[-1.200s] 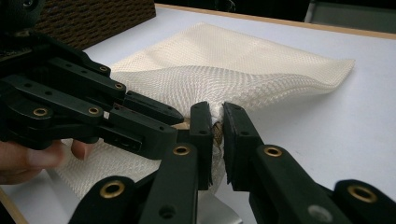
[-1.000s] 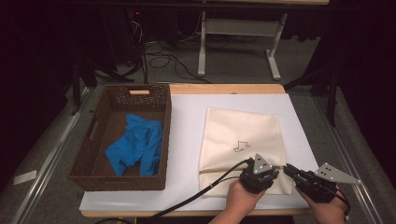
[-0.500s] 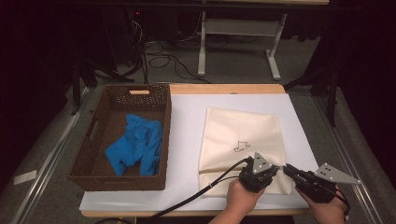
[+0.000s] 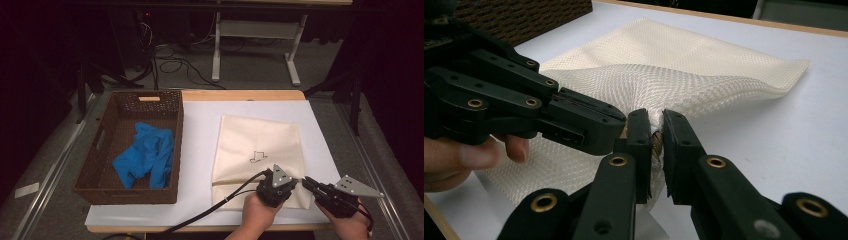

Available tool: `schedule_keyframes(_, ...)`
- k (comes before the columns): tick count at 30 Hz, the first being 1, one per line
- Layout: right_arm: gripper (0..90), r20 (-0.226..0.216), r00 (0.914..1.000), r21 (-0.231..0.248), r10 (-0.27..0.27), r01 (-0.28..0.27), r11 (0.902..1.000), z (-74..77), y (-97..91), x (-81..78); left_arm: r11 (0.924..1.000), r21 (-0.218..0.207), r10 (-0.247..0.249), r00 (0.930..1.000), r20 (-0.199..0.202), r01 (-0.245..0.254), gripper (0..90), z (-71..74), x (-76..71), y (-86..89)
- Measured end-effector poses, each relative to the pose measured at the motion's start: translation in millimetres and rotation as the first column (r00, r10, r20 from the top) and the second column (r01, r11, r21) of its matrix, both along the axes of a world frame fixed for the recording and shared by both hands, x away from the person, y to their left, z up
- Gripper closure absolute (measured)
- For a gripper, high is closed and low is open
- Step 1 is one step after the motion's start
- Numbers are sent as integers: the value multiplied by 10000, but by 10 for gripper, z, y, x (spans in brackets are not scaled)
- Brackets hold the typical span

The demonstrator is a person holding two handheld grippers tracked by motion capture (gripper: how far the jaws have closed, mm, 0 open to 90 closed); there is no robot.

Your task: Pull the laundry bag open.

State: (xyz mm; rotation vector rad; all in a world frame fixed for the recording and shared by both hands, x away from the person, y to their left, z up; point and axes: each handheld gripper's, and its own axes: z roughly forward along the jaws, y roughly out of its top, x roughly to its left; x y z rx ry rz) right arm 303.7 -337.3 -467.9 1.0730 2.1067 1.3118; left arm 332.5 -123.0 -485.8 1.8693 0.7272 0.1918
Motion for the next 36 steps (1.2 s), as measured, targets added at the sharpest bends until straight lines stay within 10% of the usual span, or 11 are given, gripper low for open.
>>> schedule_keyframes(36,852,84,9999,108,-104,103,9999,25,-9,-25,9992,-291,266,9987,-444,-279,864,12,-3,-47)
